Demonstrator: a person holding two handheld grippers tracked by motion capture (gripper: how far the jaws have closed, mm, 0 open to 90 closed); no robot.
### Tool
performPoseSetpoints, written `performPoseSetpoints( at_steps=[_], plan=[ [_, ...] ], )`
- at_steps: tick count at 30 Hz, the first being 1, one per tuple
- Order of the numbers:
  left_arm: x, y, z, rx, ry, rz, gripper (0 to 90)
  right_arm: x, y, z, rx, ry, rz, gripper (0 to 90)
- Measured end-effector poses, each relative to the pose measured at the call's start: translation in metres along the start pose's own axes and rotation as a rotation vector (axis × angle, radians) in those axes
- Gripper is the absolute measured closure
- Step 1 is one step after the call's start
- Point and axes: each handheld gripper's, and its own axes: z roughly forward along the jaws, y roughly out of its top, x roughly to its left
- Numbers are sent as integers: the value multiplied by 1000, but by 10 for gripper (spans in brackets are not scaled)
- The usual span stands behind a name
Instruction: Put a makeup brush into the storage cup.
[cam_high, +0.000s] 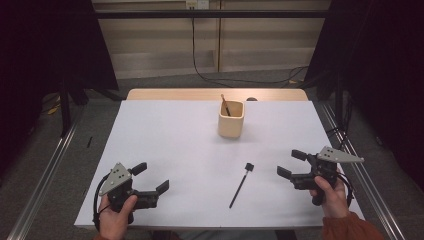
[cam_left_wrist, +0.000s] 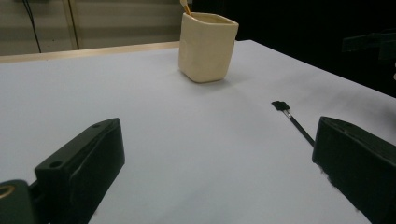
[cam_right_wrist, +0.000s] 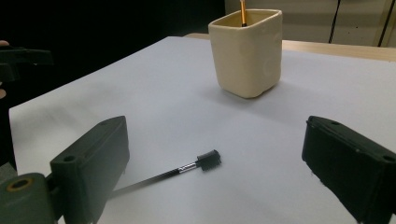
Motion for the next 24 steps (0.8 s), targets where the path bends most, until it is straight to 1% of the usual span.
performPoseSetpoints(
  at_steps=[2, 4, 7, 8, 10, 13, 19, 24],
  plan=[
    [0, 0, -1, 0, 6, 0, 22, -1, 1, 3, 4, 0, -3, 68],
    [1, 0, -1, -2, 5, -3, 23, -1, 4, 6, 3, 9, -17, 68],
    [0, 0, -1, 1, 7, -1, 22, -2, 8, 11, 3, 18, -23, 68],
    [0, 0, -1, 2, 6, 0, 23, -3, 9, 12, 4, 15, -26, 68],
    [0, 0, -1, 5, 8, 2, 22, -4, 12, 16, 5, 24, -21, 68],
    [0, 0, -1, 3, 8, -1, 23, -6, 16, 21, 11, 33, -35, 66],
    [-2, 0, 0, 3, 2, 4, 22, -8, 27, 35, 13, 47, -50, 66],
    [-2, 1, 1, 6, 0, 6, 23, -8, 33, 47, 16, 59, -72, 67]
  ],
)
